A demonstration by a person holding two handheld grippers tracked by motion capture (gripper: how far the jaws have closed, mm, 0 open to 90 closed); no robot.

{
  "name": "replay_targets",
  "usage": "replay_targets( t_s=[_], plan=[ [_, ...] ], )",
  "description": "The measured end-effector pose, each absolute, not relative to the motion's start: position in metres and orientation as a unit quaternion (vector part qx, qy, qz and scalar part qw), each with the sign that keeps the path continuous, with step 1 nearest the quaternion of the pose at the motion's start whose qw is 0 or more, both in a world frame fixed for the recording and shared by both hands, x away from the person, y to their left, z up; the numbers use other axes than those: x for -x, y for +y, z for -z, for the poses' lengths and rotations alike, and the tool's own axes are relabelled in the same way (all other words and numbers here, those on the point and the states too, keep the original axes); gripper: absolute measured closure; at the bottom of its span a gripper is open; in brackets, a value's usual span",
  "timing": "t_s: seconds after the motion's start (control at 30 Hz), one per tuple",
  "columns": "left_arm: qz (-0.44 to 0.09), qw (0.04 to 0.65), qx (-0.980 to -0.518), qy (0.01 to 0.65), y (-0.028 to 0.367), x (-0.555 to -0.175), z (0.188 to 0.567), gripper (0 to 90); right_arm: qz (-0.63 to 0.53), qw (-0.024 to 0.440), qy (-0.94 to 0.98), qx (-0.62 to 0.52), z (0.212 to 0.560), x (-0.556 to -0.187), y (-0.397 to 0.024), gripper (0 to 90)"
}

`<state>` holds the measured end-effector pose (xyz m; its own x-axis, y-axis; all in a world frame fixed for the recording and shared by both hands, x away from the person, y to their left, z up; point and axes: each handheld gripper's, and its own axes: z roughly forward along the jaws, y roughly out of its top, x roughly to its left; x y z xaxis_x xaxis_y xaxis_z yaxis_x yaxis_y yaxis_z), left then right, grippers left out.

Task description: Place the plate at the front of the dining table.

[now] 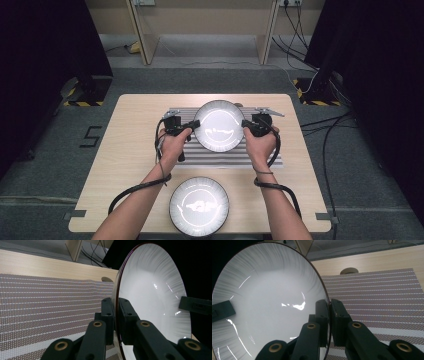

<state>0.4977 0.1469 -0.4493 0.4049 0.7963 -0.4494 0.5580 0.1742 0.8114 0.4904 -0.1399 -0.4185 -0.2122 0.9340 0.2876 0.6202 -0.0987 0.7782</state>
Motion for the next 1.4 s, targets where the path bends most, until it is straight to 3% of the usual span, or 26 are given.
replay_targets(
  t_s=[1.4],
  plan=[
    [-0.104, 0.539, -0.629, 0.550, 0.146, -0.505, 0.462, 83.3, -0.419, 0.178, 0.649, -0.610, 0.433, -0.502, -0.137, 85.1]
  ],
)
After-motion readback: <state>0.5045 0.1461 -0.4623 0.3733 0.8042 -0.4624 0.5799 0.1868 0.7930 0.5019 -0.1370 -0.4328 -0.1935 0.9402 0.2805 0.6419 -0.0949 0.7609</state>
